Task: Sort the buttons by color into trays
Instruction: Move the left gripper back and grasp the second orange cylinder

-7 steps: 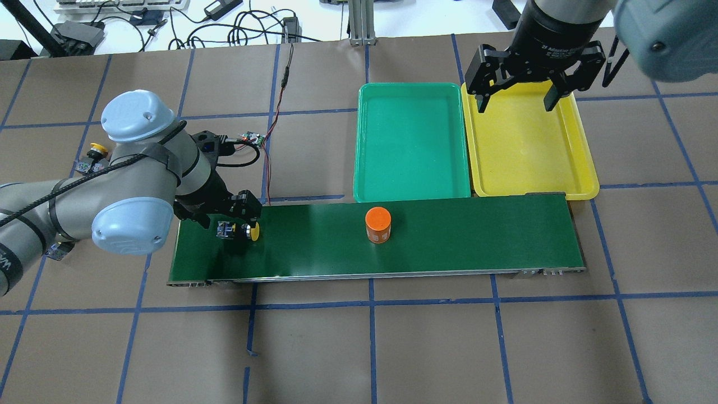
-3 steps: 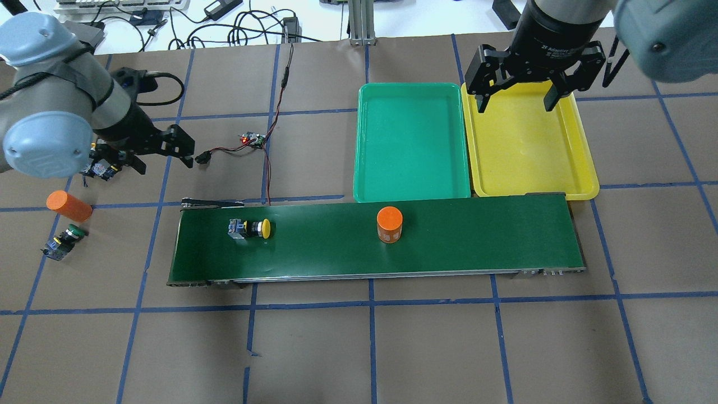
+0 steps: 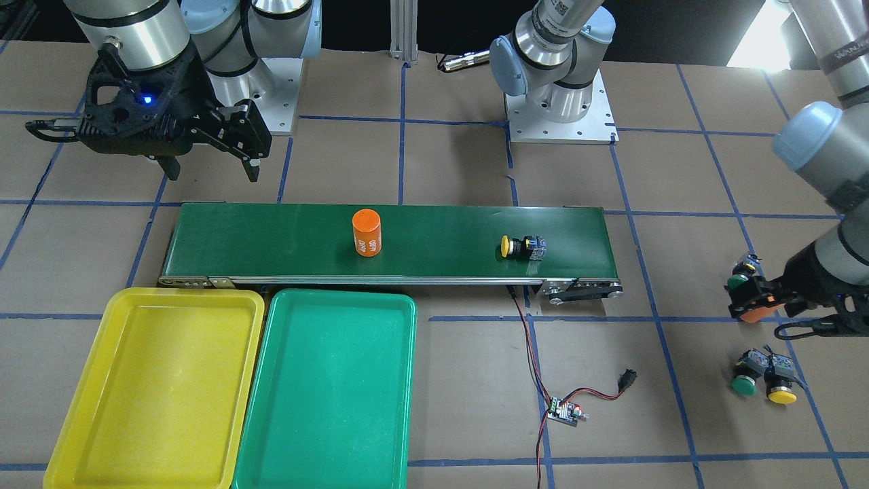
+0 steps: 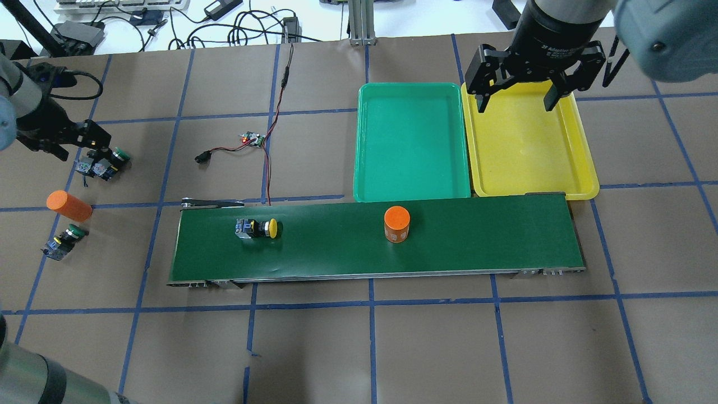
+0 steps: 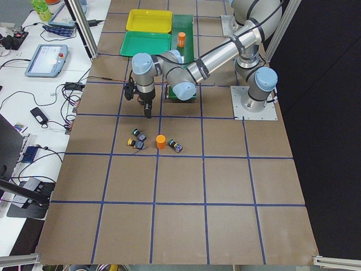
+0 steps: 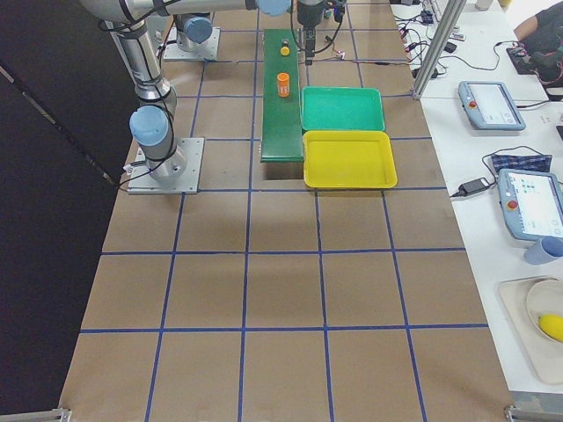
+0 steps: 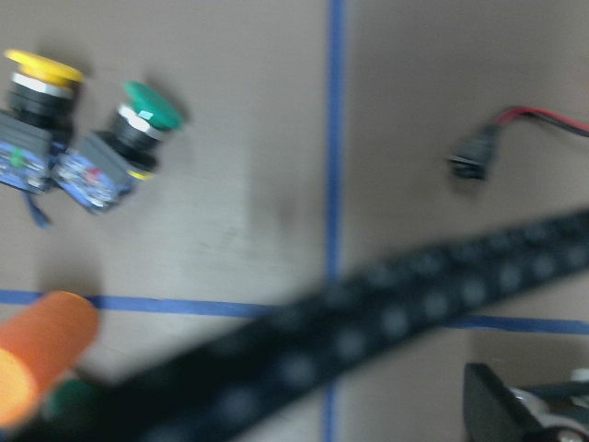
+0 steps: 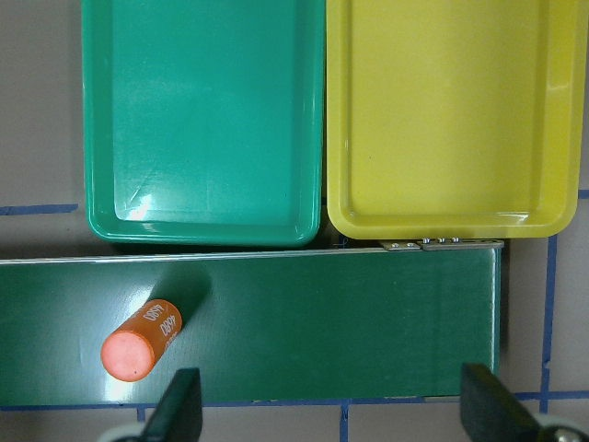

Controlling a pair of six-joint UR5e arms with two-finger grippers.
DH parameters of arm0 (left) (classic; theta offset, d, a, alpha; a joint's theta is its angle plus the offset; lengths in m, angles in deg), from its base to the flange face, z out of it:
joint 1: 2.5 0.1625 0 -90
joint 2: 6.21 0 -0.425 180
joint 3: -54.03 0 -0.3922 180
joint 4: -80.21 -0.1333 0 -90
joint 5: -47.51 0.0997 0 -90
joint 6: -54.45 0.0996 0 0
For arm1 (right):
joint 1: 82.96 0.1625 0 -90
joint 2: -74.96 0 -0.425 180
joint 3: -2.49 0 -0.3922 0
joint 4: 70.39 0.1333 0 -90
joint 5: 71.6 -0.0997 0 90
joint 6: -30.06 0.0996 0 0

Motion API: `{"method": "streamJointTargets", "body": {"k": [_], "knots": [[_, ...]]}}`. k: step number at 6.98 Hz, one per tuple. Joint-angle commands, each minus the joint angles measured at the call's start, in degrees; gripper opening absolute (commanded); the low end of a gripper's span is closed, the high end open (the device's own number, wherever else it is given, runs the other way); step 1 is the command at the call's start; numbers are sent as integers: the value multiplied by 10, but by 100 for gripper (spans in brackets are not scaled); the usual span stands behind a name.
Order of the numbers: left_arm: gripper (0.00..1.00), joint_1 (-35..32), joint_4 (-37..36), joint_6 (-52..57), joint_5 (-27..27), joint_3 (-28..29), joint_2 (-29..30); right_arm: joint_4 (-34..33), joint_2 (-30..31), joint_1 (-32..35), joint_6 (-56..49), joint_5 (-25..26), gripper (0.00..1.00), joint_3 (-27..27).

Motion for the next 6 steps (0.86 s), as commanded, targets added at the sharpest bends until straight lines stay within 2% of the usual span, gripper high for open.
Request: {"method": "streamJointTargets", "body": {"k": [1, 6], "knots": [[100, 82, -5, 110, -6, 24, 50, 0, 0, 0, 0, 0, 100, 0], [100, 84, 1, 105, -23, 12, 85, 0, 0, 0, 0, 0, 100, 0]]}}
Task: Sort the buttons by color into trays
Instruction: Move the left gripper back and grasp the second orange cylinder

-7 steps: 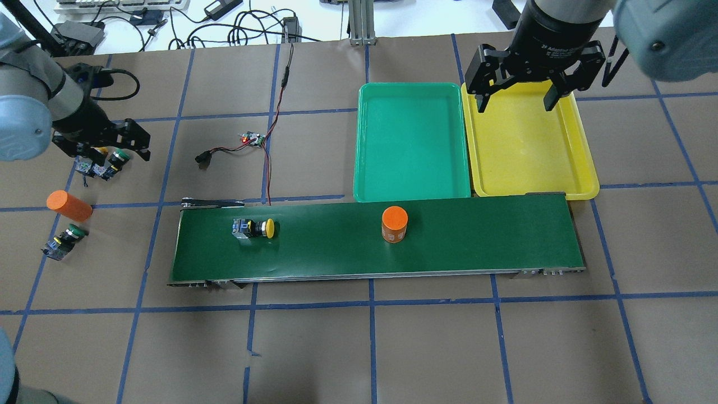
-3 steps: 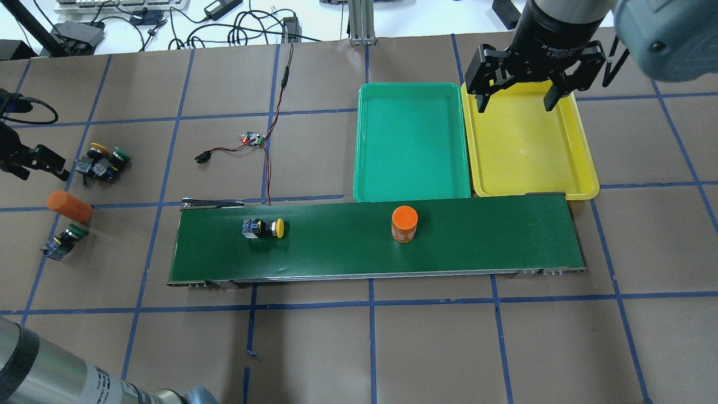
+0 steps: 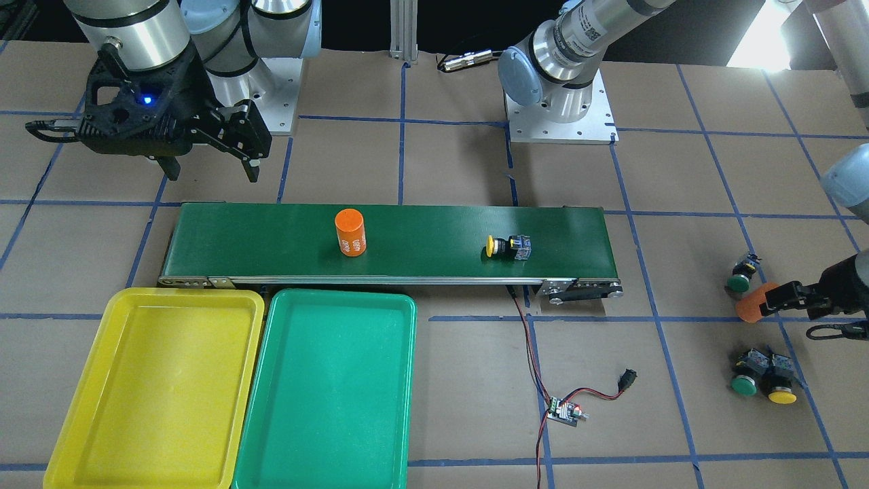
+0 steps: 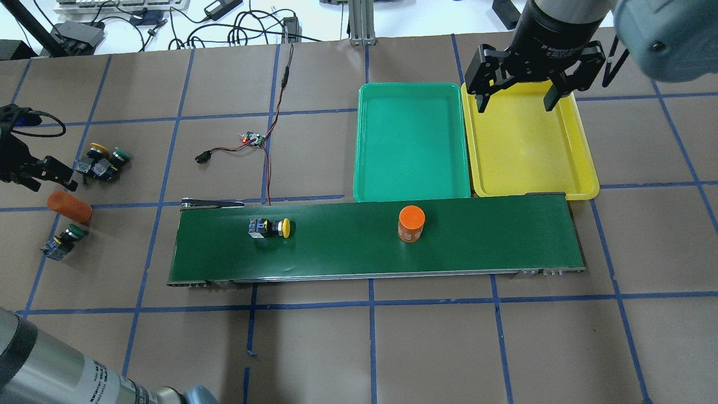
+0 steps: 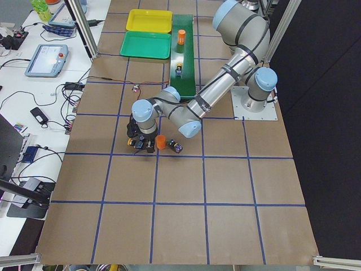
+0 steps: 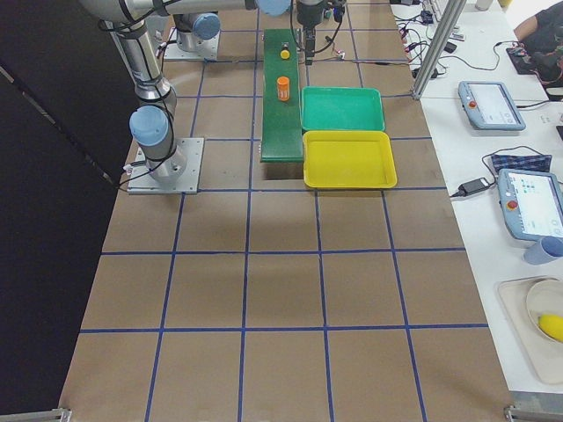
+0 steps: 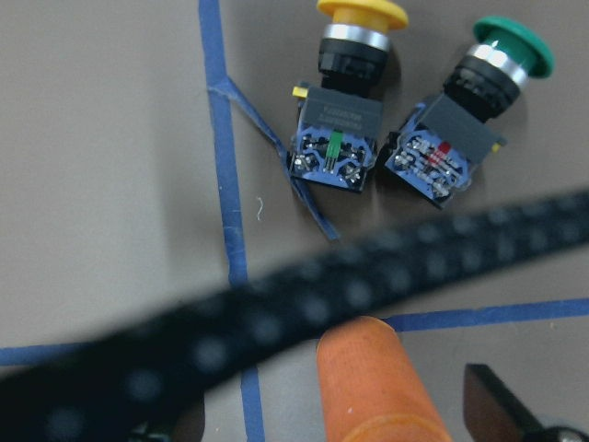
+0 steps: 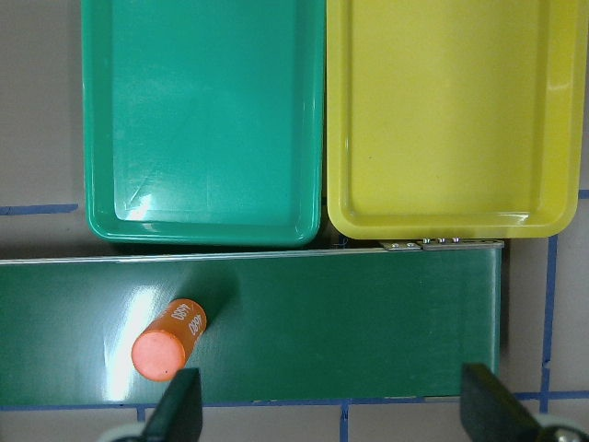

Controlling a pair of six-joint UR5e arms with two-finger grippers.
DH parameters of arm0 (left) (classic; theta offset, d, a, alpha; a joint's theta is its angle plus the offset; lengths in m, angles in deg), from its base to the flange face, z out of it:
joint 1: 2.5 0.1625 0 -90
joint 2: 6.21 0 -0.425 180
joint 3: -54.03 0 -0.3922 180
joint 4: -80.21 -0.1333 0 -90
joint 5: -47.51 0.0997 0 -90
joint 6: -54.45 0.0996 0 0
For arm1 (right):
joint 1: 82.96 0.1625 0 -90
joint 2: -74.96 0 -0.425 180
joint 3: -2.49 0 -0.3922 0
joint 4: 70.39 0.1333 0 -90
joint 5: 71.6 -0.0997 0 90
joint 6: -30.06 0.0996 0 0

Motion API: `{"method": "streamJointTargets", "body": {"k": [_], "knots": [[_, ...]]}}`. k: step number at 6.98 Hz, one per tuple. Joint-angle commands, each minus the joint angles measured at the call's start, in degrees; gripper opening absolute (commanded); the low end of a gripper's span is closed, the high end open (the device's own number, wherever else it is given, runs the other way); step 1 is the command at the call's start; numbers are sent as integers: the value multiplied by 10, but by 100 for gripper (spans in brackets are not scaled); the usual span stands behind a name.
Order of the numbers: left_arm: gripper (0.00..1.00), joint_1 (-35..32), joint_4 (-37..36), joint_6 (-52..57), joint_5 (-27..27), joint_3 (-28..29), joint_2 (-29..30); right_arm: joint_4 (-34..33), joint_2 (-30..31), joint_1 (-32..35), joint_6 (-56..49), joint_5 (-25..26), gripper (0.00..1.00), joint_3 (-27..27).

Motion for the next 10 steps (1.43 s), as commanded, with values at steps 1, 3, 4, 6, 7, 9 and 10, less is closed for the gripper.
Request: {"method": "streamJointTargets", "body": {"k": [1, 3, 4, 6, 7, 9, 10], "knots": [[100, 2, 1, 1, -6, -22, 2, 0, 0, 0, 0, 0, 100, 0], [61, 27, 8, 4, 0, -44, -15, 1, 0, 0, 0, 0, 100, 1], [28, 29, 16, 7, -2, -47, -20, 1, 0, 0, 0, -1, 100, 7], [11, 15, 43, 4, 1, -45, -57, 1, 7, 3, -1, 6, 100, 8], [10, -9, 93, -1, -1, -42, -91, 2, 15, 5, -1, 5, 100, 7], [9, -67, 212, -88, -5, -69, -186, 2, 9, 4, -2, 10, 100, 8], [9, -122, 220, -146, -7, -103, -231, -2, 2, 2, 3, 11, 100, 10]]}}
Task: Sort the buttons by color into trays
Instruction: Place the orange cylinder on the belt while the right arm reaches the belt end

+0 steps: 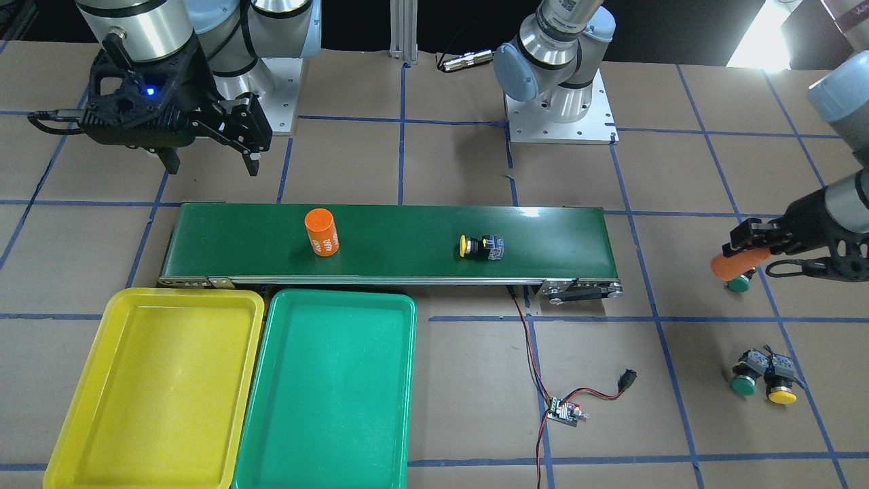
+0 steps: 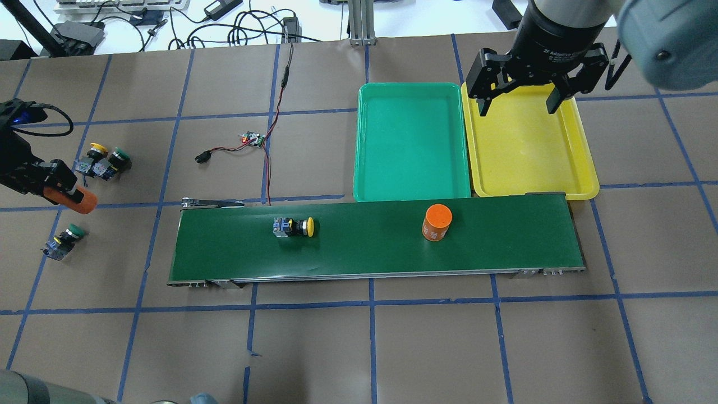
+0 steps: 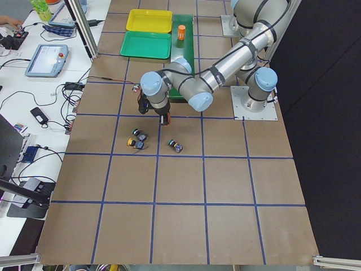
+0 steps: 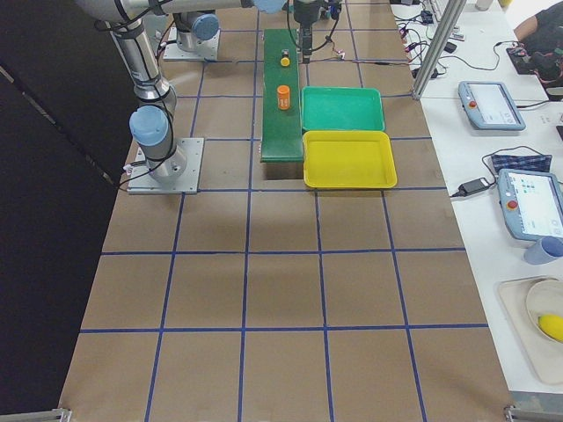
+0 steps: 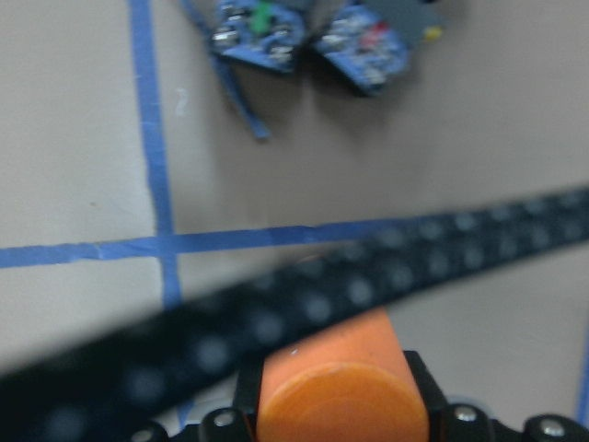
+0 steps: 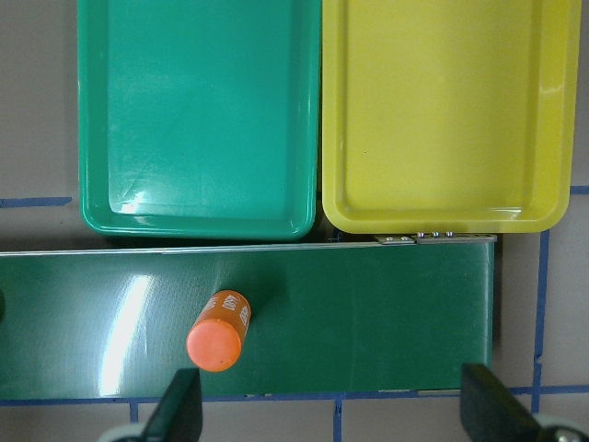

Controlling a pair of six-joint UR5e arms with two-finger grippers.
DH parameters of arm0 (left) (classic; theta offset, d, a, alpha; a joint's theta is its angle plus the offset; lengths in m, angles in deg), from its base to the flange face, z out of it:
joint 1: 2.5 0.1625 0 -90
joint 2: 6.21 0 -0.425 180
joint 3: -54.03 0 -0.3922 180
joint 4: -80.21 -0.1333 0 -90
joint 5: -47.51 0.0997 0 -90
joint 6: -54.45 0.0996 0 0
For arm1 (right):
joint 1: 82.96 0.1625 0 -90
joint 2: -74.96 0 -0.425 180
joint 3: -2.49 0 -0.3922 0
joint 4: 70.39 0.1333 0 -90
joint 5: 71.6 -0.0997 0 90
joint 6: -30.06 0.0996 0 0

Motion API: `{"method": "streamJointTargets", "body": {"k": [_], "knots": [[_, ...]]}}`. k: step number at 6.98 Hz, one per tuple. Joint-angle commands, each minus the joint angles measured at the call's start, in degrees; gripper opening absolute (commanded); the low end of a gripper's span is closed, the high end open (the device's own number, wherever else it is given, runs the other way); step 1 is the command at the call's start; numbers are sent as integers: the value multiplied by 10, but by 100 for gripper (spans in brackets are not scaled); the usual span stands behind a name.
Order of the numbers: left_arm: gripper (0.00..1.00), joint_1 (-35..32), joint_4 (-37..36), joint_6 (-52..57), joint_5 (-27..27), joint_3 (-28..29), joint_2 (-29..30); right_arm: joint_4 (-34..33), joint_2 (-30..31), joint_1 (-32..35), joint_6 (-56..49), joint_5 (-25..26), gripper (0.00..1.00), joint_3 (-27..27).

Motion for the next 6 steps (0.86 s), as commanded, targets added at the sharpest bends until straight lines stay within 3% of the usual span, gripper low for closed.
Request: {"method": "streamJointTargets", "body": {"k": [1, 3, 4, 6], "knots": [[9, -109, 31, -128, -15, -83, -100, -12, -8, 4, 12, -4, 100, 7], [9, -204, -4, -218, -16, -141, -129, -55, -13, 6, 5, 2, 100, 58], [9, -250, -32, -275, -14, -144, -122, -58, -5, 5, 3, 40, 100, 91], [9, -277, -49, -305, -17, -151, -109, -61, 8, -1, -4, 63, 100, 149]]}}
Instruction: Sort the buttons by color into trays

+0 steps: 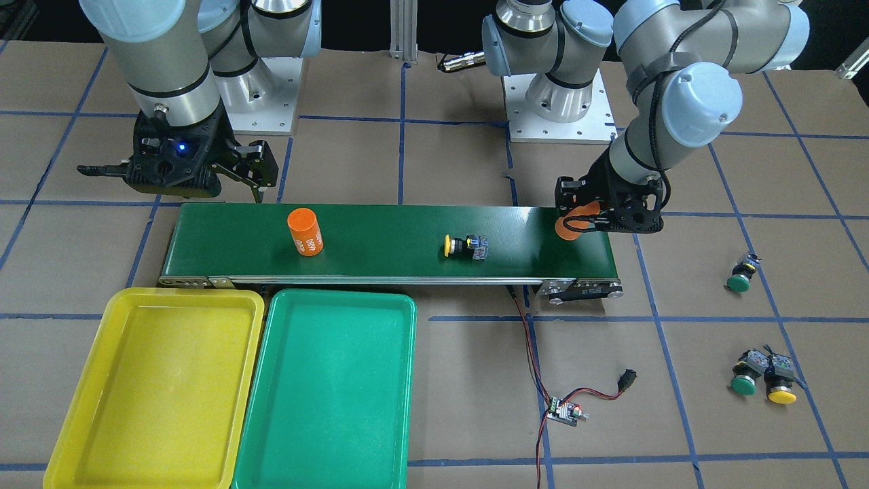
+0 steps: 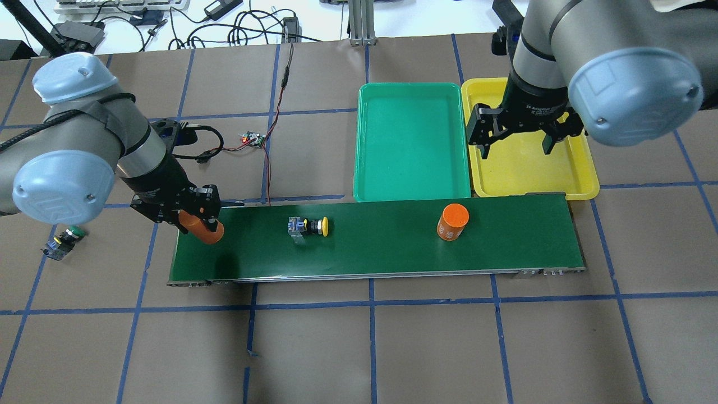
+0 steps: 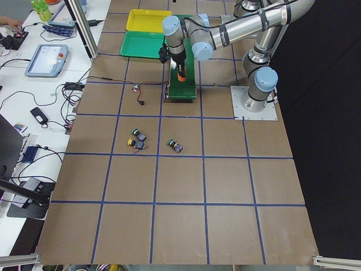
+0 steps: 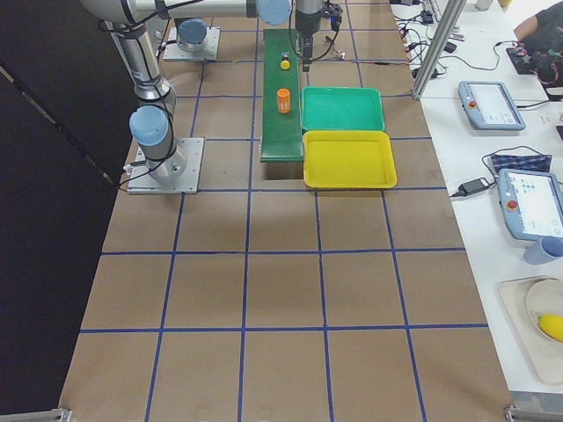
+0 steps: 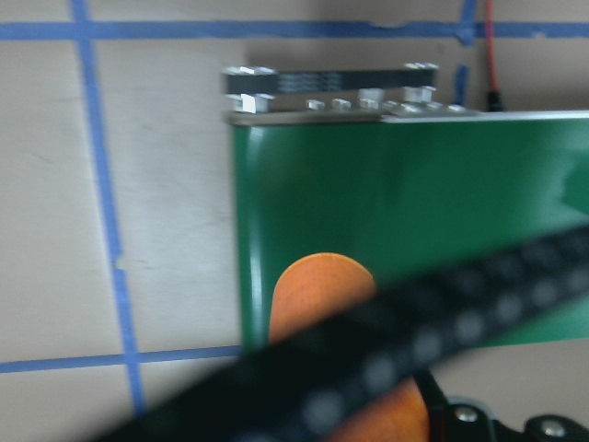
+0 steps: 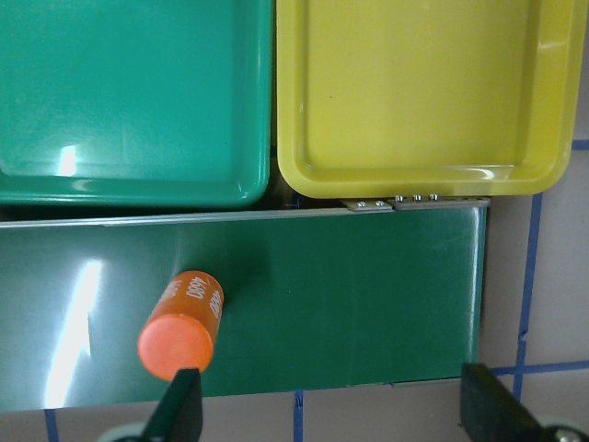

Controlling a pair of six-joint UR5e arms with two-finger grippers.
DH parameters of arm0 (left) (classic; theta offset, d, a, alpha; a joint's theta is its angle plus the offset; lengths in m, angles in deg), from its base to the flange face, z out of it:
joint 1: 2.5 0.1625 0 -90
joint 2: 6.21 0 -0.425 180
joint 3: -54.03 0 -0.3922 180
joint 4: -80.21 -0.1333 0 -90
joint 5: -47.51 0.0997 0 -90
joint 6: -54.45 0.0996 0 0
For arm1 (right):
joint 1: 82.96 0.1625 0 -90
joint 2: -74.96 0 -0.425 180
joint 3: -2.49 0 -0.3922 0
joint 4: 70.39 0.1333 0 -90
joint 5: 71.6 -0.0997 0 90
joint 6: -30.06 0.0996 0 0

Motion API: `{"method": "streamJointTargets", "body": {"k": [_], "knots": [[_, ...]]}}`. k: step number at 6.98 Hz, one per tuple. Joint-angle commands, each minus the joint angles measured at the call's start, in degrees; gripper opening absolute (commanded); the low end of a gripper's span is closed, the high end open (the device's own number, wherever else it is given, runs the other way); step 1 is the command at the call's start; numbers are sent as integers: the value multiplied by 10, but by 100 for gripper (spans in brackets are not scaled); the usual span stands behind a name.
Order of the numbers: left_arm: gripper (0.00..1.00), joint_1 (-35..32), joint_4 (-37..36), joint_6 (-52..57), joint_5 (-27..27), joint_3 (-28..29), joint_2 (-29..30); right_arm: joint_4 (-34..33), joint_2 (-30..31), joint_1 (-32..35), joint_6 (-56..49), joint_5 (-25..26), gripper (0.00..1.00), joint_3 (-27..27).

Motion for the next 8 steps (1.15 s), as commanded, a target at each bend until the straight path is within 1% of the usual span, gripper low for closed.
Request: {"method": "streamJointTargets", "body": {"k": [1, 2, 3, 4, 5, 6, 7, 8], "knots": [[10, -17, -42, -15, 0, -29, 10, -9, 23, -1, -29, -18, 100, 60], [36, -17, -71, -13, 1, -52, 9, -33, 34, -2, -131, -54, 100, 83], [84, -17, -92, -19, -1, -57, 11, -71, 44, -5, -282, -50, 100, 110], [100, -17, -93, -17, 0, -56, 9, -89, 63, -3, -355, -47, 100, 139], [100, -12, -93, -13, 5, -41, -1, -143, 84, -5, -454, -33, 99, 184], [100, 2, -83, -5, 6, -10, -2, -209, 90, -5, -575, -31, 98, 228], [100, 29, -50, -5, 6, 24, 5, -244, 90, -5, -681, -30, 99, 249], [100, 66, -48, 8, 5, 42, 8, -261, 92, -5, -759, -29, 100, 250]]}}
